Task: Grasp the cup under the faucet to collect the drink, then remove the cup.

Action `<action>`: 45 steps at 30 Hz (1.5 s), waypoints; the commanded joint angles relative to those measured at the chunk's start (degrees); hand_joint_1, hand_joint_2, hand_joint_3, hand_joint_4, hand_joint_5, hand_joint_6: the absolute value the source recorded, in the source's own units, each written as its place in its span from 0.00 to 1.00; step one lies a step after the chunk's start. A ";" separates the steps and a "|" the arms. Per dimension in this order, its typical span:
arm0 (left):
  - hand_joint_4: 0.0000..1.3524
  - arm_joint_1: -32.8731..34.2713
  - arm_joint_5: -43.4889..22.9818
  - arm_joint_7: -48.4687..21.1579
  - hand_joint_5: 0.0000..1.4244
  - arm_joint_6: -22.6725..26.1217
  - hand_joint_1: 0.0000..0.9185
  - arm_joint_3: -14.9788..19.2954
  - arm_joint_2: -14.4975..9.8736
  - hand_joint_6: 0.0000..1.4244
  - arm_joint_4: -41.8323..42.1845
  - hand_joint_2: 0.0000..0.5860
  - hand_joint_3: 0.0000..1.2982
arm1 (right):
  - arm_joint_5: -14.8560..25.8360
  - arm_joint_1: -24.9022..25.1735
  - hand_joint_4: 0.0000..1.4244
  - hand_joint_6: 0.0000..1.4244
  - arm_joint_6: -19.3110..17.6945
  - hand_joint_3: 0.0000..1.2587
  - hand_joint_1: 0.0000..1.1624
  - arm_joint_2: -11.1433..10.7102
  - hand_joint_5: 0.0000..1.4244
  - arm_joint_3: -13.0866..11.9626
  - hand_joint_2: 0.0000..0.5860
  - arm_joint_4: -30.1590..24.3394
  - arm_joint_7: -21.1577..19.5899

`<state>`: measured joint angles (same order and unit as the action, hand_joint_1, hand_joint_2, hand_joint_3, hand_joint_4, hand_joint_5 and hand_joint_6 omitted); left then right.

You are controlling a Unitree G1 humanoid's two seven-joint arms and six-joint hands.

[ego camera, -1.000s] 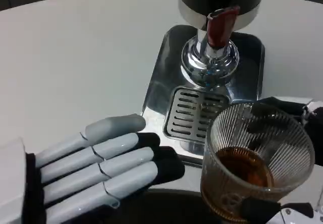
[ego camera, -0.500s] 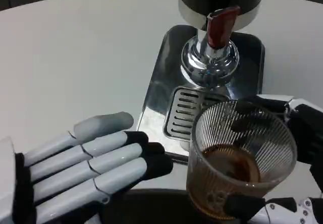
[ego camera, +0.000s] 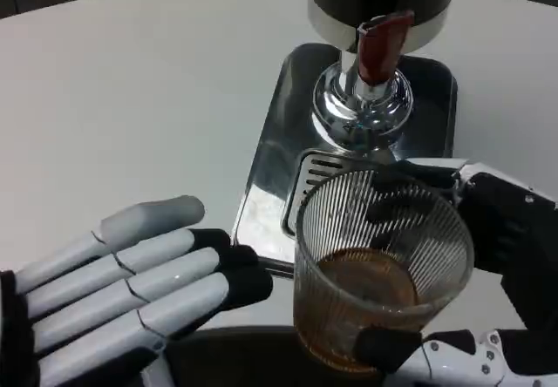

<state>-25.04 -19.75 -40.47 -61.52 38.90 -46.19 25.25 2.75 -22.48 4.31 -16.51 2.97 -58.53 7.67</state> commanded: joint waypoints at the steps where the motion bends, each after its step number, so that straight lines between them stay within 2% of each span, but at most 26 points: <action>1: 0.00 -1.24 -0.83 0.03 0.04 -0.98 0.00 0.81 0.34 0.00 -0.20 0.12 0.04 | 0.00 0.98 0.56 0.53 0.91 0.56 0.82 0.64 0.62 1.06 0.31 -1.47 -0.16; 20: 0.00 -1.14 -0.75 0.18 0.04 -1.02 0.00 0.59 0.32 0.00 -0.45 0.12 0.05 | -0.72 3.35 0.56 0.53 3.46 0.56 0.81 1.20 0.62 1.69 0.30 -1.47 -0.02; 45: 0.00 -1.89 -0.64 0.44 0.05 -0.81 0.00 0.83 1.09 0.00 0.90 0.12 0.06 | -0.50 1.49 0.56 0.52 1.32 0.56 0.81 1.13 0.62 1.29 0.30 -1.47 -0.04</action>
<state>-26.25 -19.93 -40.46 -61.67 39.39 -45.66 25.45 1.55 -20.55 8.36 -15.85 4.36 -58.53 7.68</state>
